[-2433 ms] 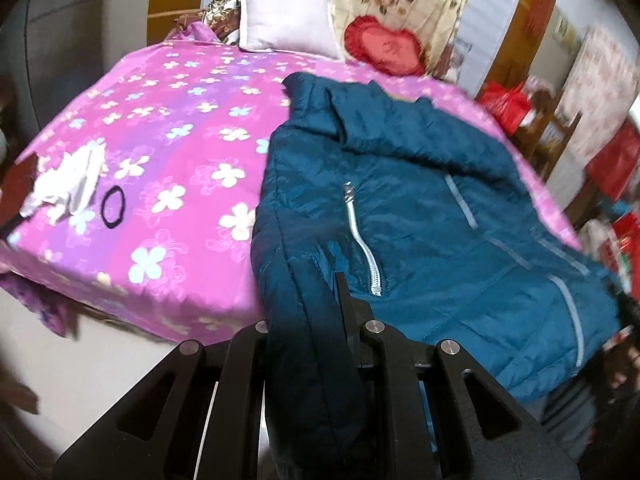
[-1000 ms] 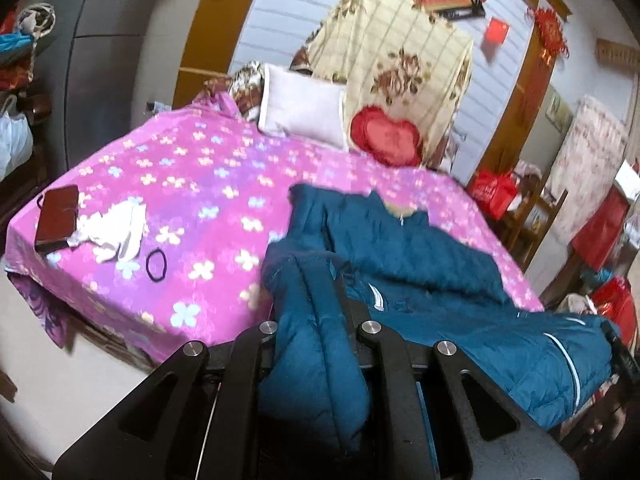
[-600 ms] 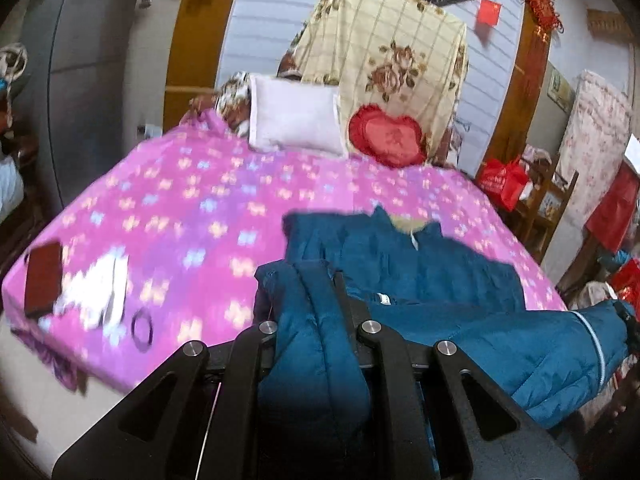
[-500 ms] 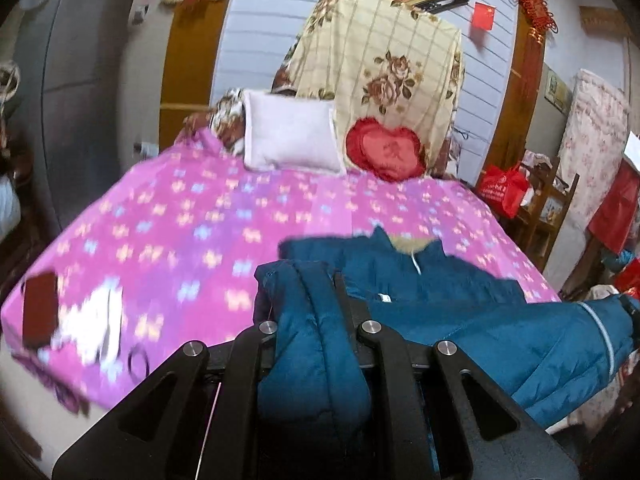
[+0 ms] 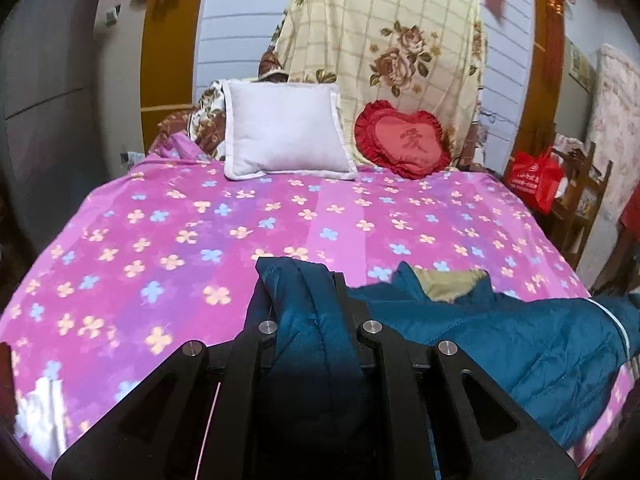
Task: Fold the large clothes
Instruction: 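Carry the held hem over the jacket toward the collar with both tools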
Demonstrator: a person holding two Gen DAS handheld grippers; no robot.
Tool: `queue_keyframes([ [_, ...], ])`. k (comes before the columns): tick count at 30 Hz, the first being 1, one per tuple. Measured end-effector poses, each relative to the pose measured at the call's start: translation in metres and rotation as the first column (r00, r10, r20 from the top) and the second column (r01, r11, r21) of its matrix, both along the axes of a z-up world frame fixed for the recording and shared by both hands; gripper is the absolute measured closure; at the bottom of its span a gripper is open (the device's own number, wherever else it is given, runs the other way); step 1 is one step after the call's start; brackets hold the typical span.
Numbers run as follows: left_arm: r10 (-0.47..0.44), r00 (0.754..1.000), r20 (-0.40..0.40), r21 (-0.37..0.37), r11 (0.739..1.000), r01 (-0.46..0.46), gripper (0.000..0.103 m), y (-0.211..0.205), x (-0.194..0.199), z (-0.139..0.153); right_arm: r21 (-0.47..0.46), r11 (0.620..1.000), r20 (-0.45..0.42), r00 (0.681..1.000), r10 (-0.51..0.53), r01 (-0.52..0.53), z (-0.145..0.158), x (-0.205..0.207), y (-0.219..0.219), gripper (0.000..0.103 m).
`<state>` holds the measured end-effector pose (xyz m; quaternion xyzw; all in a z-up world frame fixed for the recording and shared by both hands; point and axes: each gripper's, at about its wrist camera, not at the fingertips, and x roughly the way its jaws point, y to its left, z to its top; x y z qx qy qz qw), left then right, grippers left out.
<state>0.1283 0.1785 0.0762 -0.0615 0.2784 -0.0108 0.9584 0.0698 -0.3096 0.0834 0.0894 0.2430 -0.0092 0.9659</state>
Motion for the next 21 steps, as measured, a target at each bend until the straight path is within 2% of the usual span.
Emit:
queue_keyframes([
  [4,0.013,0.999,-0.039,0.044,0.999,-0.012,0.093,-0.013,0.045,-0.024,0.026,0.999,-0.017,0.999,-0.04,0.04,-0.026,0.043,-0.005,0.092],
  [6,0.037,0.995,-0.091,0.06,0.998,-0.031,0.092,-0.016,0.065,-0.051,0.03,0.998,-0.039,0.998,-0.046,0.047,-0.044,0.059,-0.005,0.092],
  [9,0.051,0.988,-0.143,0.083,0.996,-0.039,0.09,-0.02,0.078,-0.087,0.048,0.998,-0.078,0.996,-0.032,0.036,-0.074,0.077,-0.006,0.092],
  [13,0.052,0.987,-0.155,0.092,0.995,-0.038,0.09,-0.029,0.088,-0.108,0.065,0.998,-0.151,0.988,-0.007,0.017,-0.097,0.095,-0.009,0.092],
  [17,0.027,0.975,-0.22,0.039,0.999,-0.019,0.087,-0.027,0.105,-0.121,0.113,0.994,-0.222,0.975,0.021,0.004,-0.112,0.107,-0.013,0.088],
  [21,-0.006,0.965,-0.264,-0.032,0.999,-0.003,0.084,-0.019,0.11,-0.119,0.248,0.969,-0.213,0.976,0.051,0.004,-0.116,0.103,-0.029,0.085],
])
